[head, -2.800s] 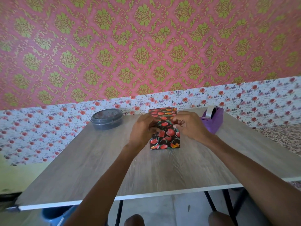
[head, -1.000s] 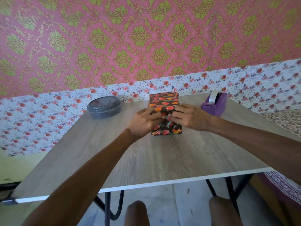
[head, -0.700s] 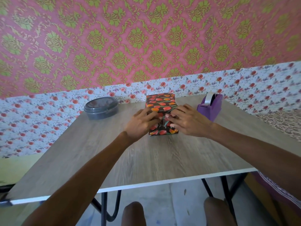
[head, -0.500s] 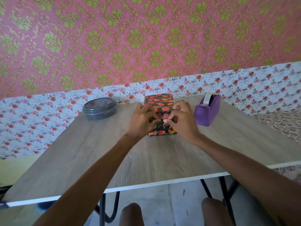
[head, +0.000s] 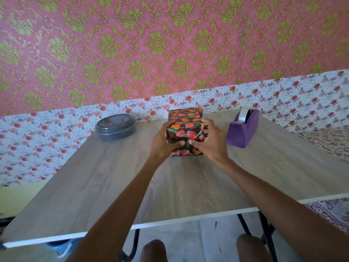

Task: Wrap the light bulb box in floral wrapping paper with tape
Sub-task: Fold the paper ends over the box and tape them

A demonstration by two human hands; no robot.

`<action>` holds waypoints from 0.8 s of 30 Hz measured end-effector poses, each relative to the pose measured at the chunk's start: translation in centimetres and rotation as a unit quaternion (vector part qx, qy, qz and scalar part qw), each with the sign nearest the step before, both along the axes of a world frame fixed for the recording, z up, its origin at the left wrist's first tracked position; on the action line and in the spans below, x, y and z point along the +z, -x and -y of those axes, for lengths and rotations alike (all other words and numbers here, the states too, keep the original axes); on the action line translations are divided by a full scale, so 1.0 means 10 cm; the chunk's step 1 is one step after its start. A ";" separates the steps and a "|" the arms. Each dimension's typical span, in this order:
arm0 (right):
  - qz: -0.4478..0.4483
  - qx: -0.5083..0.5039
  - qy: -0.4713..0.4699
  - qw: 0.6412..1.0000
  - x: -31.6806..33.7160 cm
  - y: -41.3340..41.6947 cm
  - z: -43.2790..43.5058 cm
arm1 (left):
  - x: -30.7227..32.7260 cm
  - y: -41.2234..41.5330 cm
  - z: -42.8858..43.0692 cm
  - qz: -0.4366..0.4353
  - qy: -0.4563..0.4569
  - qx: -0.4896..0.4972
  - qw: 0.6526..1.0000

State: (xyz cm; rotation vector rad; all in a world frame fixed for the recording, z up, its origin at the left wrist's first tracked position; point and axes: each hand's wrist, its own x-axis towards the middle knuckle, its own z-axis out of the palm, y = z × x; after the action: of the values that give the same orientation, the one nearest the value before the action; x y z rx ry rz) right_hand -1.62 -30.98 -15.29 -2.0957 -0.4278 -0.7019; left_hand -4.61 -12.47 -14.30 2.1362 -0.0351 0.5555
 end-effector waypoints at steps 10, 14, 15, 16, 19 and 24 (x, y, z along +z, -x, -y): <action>0.005 -0.034 -0.007 0.999 -0.04 0.00 0.36 | 0.03 -0.05 0.49 0.051 -0.030 0.008 0.998; -0.025 -0.011 0.023 0.999 0.08 0.02 0.56 | 0.03 -0.07 0.68 0.074 -0.040 0.019 0.996; -0.063 0.025 0.020 0.998 0.13 -0.01 0.62 | 0.00 -0.07 0.68 0.074 -0.043 0.023 0.996; -0.098 0.065 0.001 0.993 0.20 -0.04 0.74 | 0.00 -0.08 0.71 0.073 -0.046 0.025 0.996; -0.078 -0.011 -0.088 0.993 0.37 -0.20 1.07 | -0.01 -0.13 0.73 0.060 -0.068 0.041 0.995; -0.326 -0.187 -0.124 0.918 0.56 -0.54 1.35 | 0.00 -0.15 0.80 0.048 -0.079 0.055 0.994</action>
State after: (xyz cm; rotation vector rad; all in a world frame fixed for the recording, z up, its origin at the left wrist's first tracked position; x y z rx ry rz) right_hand 3.74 -44.51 -9.65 -2.0327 0.4224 -0.2075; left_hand -3.16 -20.43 -14.30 2.2737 -0.0161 0.7405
